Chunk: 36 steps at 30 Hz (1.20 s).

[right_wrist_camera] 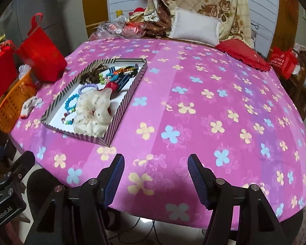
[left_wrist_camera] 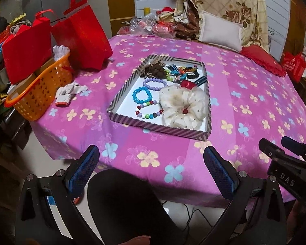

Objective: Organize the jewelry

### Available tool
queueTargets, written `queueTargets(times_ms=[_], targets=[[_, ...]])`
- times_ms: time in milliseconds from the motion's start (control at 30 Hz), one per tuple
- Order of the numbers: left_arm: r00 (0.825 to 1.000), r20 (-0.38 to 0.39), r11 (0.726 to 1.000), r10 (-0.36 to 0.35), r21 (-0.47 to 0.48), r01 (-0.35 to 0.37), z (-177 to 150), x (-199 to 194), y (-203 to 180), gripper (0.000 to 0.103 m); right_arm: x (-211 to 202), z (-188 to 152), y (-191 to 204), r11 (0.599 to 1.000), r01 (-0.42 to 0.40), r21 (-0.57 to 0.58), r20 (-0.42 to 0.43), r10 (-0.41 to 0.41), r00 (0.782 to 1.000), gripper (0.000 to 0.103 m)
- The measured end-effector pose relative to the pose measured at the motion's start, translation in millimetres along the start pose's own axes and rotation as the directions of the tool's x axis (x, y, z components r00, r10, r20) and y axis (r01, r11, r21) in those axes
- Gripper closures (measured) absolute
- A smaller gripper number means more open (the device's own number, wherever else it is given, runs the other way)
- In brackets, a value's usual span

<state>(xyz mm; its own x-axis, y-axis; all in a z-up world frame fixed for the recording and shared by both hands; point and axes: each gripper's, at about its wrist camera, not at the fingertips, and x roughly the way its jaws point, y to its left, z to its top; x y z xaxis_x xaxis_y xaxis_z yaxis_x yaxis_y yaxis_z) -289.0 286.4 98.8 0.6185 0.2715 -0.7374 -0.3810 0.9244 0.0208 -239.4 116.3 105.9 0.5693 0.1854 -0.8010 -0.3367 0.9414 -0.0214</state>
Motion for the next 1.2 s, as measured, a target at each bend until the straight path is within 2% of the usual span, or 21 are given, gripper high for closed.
queueTargets(times_ms=[233,567,767,1000,1200], targets=[[1.000,-0.025,1.000,0.017,0.012,-0.017,-4,10,-3,0.001,4,-4,3,1.000,0.010,-0.011,-0.005,-0.010,1.000,0.037],[0.995,-0.099,1.000,-0.011,0.009,0.012,-14,31,-4,0.001,19,-9,5,1.000,0.016,-0.017,-0.049,-0.017,0.999,0.036],[0.992,-0.124,1.000,-0.021,-0.016,0.019,-17,40,1,0.001,21,-12,11,0.999,0.034,-0.043,-0.039,-0.036,0.999,0.036],[0.981,-0.183,0.998,-0.065,-0.038,0.059,-22,57,3,0.001,27,-13,11,0.998,0.043,-0.046,-0.056,-0.045,0.997,0.036],[0.981,-0.184,0.998,-0.060,-0.045,0.052,-23,61,5,0.001,29,-14,11,0.998,0.045,-0.048,-0.055,-0.048,0.997,0.036]])
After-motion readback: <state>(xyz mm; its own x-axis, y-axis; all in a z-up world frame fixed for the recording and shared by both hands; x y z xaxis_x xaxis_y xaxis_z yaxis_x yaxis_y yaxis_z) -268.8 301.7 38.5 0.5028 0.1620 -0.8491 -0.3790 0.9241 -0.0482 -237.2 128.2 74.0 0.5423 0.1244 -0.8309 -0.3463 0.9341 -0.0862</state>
